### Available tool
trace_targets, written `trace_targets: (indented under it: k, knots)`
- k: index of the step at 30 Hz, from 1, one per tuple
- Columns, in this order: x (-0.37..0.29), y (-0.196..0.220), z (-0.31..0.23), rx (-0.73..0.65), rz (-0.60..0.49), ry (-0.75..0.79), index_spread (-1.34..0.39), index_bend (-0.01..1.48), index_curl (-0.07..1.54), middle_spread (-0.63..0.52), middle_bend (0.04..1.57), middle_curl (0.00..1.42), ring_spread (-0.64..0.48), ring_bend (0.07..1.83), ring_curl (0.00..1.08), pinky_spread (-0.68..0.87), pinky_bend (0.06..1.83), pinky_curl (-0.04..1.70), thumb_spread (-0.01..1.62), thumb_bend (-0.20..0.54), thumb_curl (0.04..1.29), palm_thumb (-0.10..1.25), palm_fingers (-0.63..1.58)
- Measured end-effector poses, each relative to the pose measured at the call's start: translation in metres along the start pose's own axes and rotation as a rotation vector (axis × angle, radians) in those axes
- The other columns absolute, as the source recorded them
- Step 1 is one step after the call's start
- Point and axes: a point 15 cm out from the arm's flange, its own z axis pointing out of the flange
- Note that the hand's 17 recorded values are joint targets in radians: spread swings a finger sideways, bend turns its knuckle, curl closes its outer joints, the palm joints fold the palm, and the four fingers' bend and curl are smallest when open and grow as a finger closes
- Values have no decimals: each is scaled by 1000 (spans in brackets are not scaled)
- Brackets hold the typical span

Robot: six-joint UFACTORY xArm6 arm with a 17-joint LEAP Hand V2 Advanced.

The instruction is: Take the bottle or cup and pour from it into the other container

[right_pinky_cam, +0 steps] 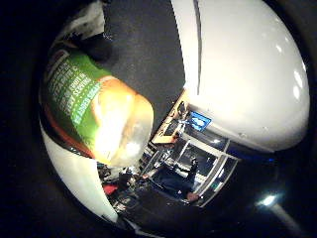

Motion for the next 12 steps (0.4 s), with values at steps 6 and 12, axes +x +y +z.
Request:
trace_targets:
  k: [6,12]
  knots:
    - [-7,-5,-1,-7,-22,24,-247,1099,1006,-119,1394,796,-259,1295,919,-266,1140,1046,82,-18,923,1152,1095]
    - [-4,-4,-4,3,-22,23,-247,1098,1006,-119,1393,796,-259,1294,920,-268,1136,1050,83,-18,924,1152,1095]
